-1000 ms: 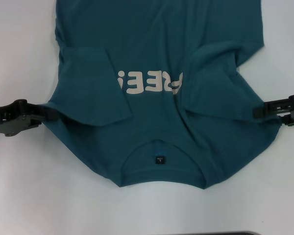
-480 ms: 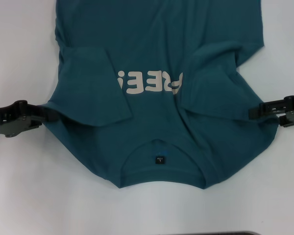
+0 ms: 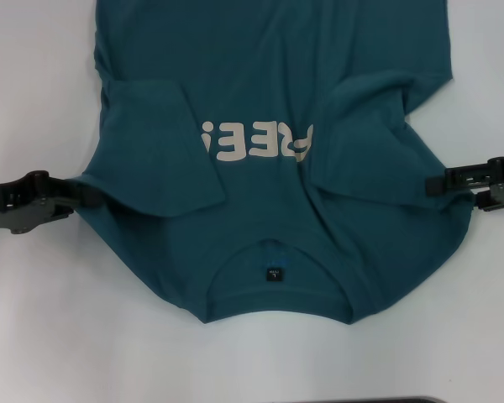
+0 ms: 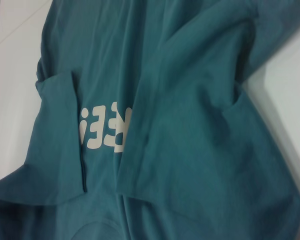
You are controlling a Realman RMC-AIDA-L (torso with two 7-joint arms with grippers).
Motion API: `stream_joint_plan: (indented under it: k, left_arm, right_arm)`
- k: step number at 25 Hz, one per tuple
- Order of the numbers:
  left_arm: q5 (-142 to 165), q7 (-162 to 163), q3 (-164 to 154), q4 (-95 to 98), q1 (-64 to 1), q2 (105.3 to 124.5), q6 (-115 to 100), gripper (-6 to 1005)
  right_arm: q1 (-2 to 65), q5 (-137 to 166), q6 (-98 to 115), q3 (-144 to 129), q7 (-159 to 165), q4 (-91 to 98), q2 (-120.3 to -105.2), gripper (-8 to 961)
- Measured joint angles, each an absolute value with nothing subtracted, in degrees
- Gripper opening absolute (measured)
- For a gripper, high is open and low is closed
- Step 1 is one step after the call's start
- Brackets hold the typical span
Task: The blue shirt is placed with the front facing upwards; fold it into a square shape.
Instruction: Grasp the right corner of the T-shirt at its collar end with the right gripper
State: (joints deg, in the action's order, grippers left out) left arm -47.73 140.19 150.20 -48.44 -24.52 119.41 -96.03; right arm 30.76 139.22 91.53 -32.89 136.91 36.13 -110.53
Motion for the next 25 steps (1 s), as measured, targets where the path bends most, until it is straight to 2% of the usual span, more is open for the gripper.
stream_joint_plan:
  k: [4,15,21,23,25]
  left_arm:
    - [-47.76,140.19,150.21,-48.53,-24.62,119.39,-96.17,50]
    - [-47.90,140.55,150.20,-48.52,-24.72,119.45,-96.33,48]
    - [-47.90,140.60,150.20,-48.51,-25.09,119.44,-96.33,47]
    - [-47.90,140.61,150.20,-48.51,-25.12,119.44,-96.33,47]
    - [-47.90,140.62,150.20,-48.51,-25.13,119.44,-96.33,46]
  right_arm:
    - [30.54,139.59,91.39,-33.31,138.27,37.22,-110.64,889]
    - [30.76,140.20,91.40,-33.49,138.84,38.33,-110.43,725]
    - [30.94,141.67,91.13,-33.48,138.93,38.09,-110.41,478]
    - [30.94,141.85,91.12,-33.39,138.96,38.09,-110.43,234]
    - [30.92,141.90,91.12,-33.40,139.05,38.22,-110.45,163]
